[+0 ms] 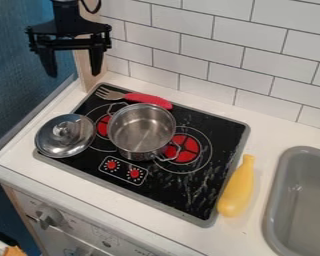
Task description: Pick the yellow object and put it in the silver pot
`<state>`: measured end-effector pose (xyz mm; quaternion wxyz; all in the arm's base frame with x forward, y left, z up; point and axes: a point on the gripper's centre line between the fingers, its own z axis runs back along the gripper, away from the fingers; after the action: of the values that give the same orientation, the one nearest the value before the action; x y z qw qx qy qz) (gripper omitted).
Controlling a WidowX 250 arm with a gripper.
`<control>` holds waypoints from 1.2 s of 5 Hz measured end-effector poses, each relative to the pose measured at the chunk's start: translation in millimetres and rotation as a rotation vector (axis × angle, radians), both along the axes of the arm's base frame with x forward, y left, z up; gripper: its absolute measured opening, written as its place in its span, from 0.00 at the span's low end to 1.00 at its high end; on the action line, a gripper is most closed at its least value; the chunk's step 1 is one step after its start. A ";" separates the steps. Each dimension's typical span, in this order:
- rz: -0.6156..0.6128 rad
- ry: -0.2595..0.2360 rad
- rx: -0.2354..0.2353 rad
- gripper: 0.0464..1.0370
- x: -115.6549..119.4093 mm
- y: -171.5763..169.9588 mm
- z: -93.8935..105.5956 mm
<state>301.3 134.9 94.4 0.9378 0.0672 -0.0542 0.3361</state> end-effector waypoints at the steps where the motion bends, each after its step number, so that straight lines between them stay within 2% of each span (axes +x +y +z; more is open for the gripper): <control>1: 0.003 0.029 -0.013 0.96 -2.1 -1.0 -10.4; 2: -0.112 0.012 0.015 0.96 4.1 -32.1 -8.6; 3: -0.232 -0.015 -0.002 0.96 1.6 -61.1 10.0; 4: -0.404 -0.048 0.000 0.96 0.2 -99.3 16.5; 5: -0.544 -0.064 -0.043 0.96 0.9 -133.2 12.8; 6: -0.756 -0.094 -0.125 0.96 -6.3 -185.4 0.0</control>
<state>294.9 -50.5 94.4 0.9944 -0.0303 -0.0976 -0.0281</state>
